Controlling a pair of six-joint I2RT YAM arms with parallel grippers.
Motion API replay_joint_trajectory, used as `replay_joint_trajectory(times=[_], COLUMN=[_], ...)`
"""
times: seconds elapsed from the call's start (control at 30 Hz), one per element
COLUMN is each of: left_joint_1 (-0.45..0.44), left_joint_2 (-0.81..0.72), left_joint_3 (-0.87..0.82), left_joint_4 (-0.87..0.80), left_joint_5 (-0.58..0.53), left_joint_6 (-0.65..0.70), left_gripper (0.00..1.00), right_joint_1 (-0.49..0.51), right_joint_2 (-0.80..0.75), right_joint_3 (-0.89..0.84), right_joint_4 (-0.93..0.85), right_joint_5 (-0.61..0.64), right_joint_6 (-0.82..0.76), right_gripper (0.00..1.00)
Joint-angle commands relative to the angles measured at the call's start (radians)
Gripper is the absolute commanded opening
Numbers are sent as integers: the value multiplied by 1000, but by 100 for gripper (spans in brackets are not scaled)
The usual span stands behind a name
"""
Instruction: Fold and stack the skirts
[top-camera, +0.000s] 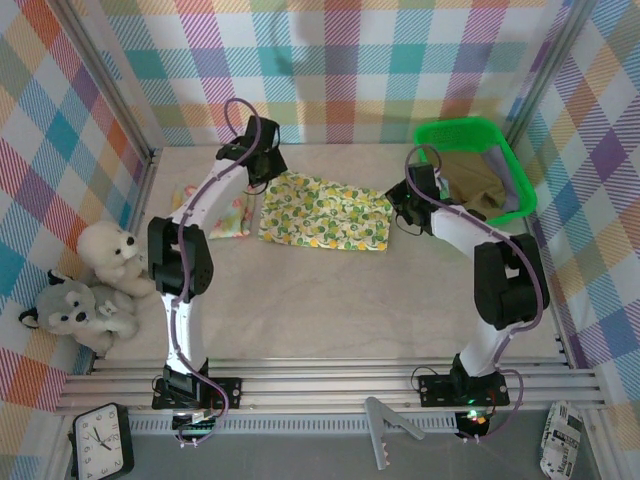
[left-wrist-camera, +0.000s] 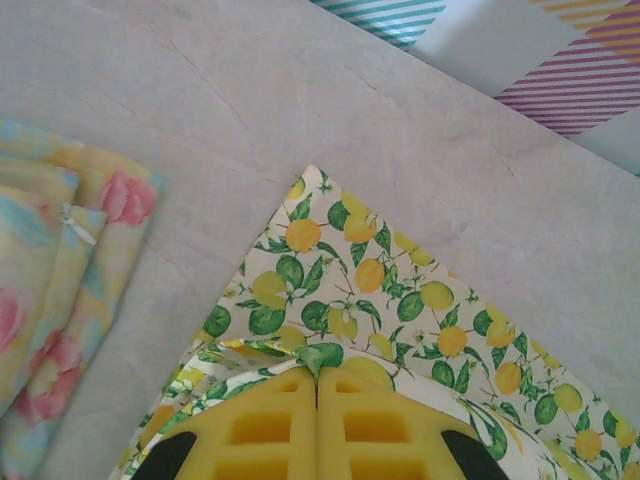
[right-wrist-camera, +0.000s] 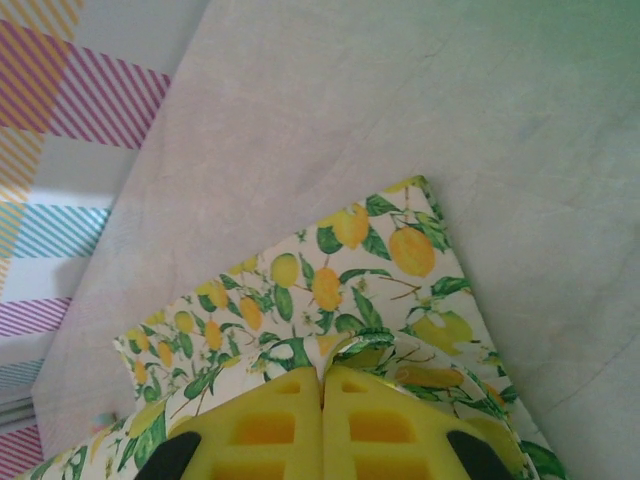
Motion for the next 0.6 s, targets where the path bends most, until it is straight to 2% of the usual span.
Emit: replay_joint_trajectory(times=[0.0,0.23,0.3,0.33,0.4,0.43,0.47,0.5,0.57], left_joint_1=[14,17,22,26,29,30,29,29,28], left_joint_2=[42,199,275,314,372,391,396,387,342], left_joint_3=[77,226,330,388,489,538,563,570,534], left_joint_4=[-33,-49,-91,-113,-153,-187,-212,-233,-254], left_joint_5=[15,34,55,73,105,105,108,109,122], left_joint_6=[32,64,83,90,106,108,111,111,107], left_gripper=[0,0,1,17,68,88,97,100,100], right_joint_1=[-12,-31,-35,-38,-40,-40,-40,-39,-32], right_joint_2=[29,120,151,166,172,164,154,138,99], right_joint_3=[33,96,122,137,154,152,145,134,118], right_joint_4=[-5,-23,-13,-2,-3,8,17,27,22], right_joint_5=[8,-2,-25,-44,-58,-75,-96,-123,-169], right_joint_6=[-10,-31,-51,-71,-103,-122,-137,-155,-186], right_gripper=[0,1,8,14,29,36,44,68,99])
